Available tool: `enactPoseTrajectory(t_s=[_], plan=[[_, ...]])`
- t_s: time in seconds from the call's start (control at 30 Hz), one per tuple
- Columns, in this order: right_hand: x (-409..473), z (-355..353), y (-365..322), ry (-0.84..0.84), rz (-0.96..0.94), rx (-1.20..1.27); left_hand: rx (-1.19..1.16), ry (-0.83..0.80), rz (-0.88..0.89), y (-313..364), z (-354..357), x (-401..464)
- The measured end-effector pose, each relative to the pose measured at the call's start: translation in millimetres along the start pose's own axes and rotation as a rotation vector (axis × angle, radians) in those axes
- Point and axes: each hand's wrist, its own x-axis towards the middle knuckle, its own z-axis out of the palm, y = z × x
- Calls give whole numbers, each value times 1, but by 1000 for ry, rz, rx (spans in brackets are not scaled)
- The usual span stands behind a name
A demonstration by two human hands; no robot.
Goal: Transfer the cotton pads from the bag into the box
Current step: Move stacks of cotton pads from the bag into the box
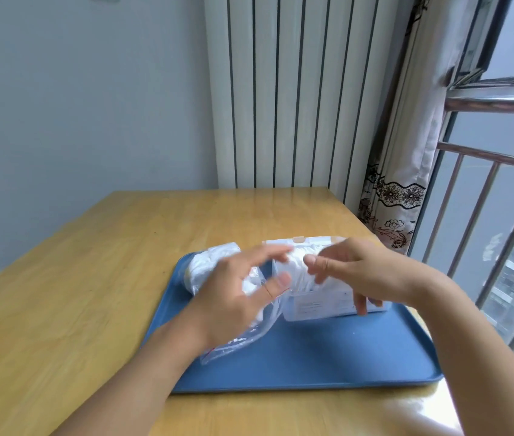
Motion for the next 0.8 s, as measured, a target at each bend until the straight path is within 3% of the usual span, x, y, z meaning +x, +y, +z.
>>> enactPoseTrajectory(t_s=[0.07,0.13,0.17,0.23,0.27,0.33,0.47,0.6,0.8], plan=[[-1,-1,-7,193,-225,163,-103,309,-32,-6,-19,5],[-7,9,-21,155,-389,274,-37,538,-151,-21,-36,12],[-10,18,-29,76,-435,247,43,564,-240,-30,-43,14],[-11,43,-40,-14,-504,21,169,460,-441,-50,-51,12],[-6,55,-40,23,-538,-135,172,365,-519,-58,-52,10],[5,71,-39,171,-515,-363,59,170,-605,-66,-55,5],[19,80,-29,485,-553,-482,-92,-39,-566,-75,-59,0],[28,87,-23,451,-553,-595,-98,-101,-514,-78,-60,-1],[25,85,-32,393,-586,-489,-44,49,-535,-82,-58,3]])
